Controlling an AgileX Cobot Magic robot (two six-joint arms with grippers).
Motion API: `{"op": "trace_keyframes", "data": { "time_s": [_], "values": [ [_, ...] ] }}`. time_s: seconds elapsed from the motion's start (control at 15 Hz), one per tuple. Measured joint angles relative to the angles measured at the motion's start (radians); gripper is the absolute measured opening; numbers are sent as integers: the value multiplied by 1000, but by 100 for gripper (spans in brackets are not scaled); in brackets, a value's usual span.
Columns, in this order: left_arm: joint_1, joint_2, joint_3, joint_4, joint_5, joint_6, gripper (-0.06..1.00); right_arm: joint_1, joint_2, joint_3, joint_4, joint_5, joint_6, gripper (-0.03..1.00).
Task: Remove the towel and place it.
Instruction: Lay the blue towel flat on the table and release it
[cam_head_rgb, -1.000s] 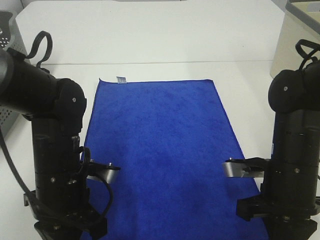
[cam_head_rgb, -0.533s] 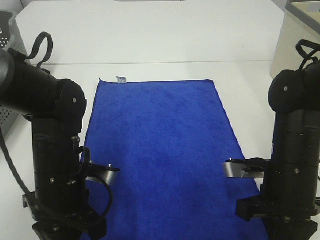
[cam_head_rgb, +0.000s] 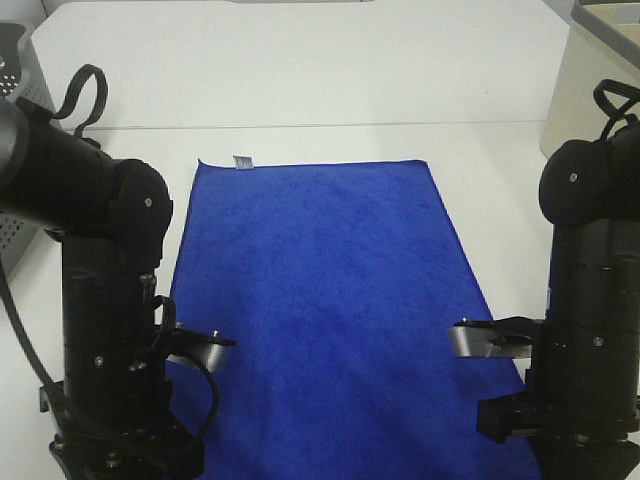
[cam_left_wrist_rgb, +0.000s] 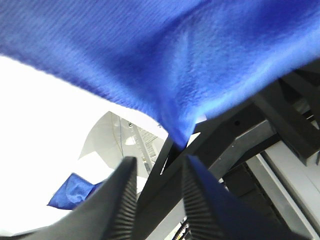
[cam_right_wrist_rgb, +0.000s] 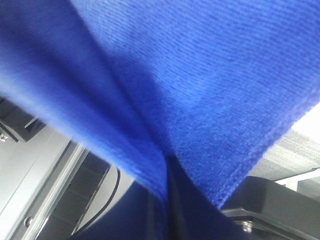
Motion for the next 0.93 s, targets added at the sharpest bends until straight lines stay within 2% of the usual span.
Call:
{"op": "trace_keyframes", "data": {
  "time_s": [0.13,0.33,0.53,0.67,0.8,0.93],
  "values": [
    [0,0,0,4,3,0,38,0,0,0,0,0,-1,3],
    [0,0,0,4,5,-1,40,0,0,0,5,-3,-1,8],
    [0,0,0,4,5,-6,40,0,0,0,10,2,-1,17],
    [0,0,0,4,5,-7,40,0,0,0,26,2,-1,29],
    [0,0,0,4,5,-19,40,0,0,0,61,2,8,46],
    [0,0,0,4,5,-22,40,0,0,0,81,3,13,60]
  ]
}}
